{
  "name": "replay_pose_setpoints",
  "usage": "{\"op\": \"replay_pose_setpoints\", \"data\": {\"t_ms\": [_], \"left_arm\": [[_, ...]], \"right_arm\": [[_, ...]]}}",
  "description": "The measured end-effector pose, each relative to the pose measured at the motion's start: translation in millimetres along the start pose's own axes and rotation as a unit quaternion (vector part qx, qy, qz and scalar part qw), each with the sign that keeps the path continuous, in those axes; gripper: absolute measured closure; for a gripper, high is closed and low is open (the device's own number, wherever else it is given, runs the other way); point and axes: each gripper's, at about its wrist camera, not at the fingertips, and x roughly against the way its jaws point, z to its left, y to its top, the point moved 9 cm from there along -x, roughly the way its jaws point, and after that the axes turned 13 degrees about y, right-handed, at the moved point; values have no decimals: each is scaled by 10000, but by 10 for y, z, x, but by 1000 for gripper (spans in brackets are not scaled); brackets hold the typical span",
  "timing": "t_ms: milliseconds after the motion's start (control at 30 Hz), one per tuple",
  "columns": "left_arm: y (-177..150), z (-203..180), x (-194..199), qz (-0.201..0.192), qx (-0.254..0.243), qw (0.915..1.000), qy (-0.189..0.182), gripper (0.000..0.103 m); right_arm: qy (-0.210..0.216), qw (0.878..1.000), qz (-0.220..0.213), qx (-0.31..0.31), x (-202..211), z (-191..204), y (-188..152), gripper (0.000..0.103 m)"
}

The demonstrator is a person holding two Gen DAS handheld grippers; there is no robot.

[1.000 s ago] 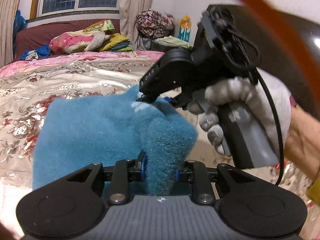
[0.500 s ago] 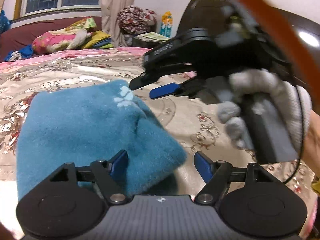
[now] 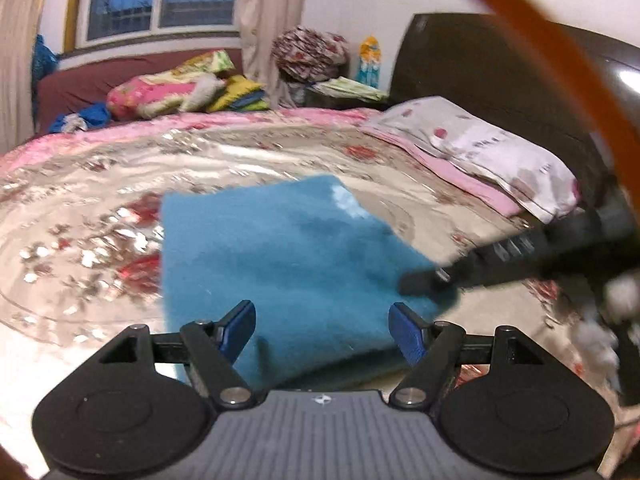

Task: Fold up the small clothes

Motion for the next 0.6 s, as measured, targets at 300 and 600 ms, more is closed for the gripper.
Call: {"op": "replay_pose_setpoints", "data": {"t_ms": [300, 600], "left_arm": [[-15, 262, -459, 359, -41, 9974, 621, 26], [-51, 328, -580, 503, 51, 9967, 630, 26]], "right_arm": [[-316, 9987, -16, -403, 36, -213, -346, 95], [-474, 9986, -132, -208, 159, -49, -259, 86]]}}
